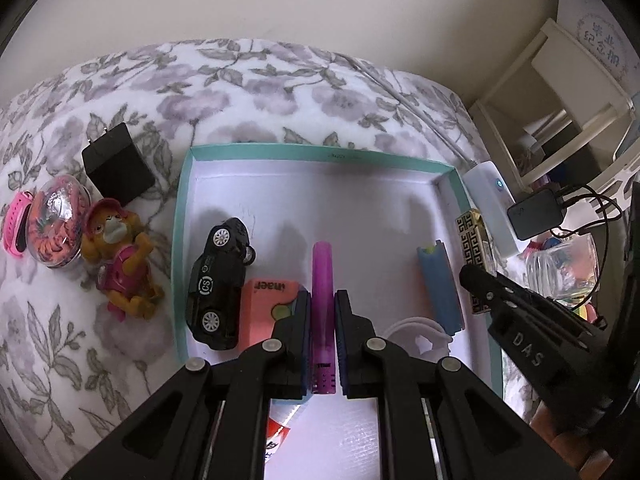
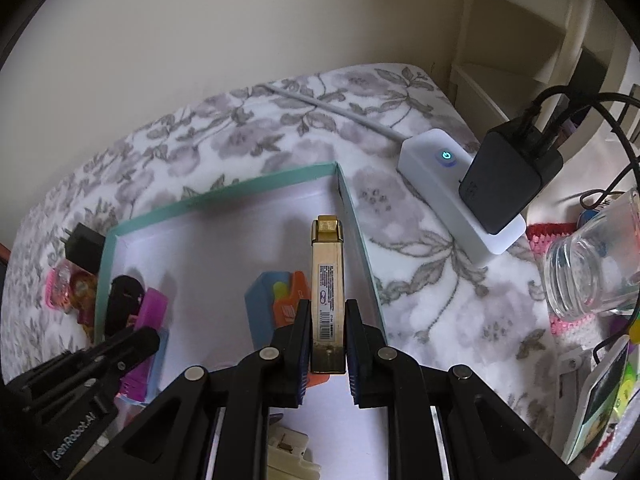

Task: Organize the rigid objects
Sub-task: 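Carry both items over the tray and open both grippers to drop them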

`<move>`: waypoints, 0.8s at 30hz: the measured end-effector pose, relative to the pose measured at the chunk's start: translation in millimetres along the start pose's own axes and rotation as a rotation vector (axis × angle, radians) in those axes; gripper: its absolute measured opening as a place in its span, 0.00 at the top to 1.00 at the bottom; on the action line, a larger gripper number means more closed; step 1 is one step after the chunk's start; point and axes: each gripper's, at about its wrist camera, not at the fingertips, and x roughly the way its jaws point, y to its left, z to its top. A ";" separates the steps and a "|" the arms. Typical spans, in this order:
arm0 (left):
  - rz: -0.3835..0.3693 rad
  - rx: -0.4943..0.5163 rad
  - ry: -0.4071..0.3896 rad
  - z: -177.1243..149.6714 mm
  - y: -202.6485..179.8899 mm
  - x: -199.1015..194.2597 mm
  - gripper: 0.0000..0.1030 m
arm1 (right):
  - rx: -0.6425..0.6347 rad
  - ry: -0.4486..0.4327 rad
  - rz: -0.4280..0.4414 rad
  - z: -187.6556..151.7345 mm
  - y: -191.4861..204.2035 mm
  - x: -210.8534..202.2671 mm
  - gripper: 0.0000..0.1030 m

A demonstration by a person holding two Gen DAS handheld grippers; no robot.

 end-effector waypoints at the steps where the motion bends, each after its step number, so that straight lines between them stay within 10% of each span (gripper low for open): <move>1: 0.004 0.002 0.001 0.0 0.0 -0.1 0.89 | -0.002 0.003 -0.004 0.0 0.3 0.7 0.84; 24: 0.027 -0.019 -0.012 17.4 9.6 -24.1 0.75 | 0.012 -0.055 0.017 10.6 4.6 -36.7 0.62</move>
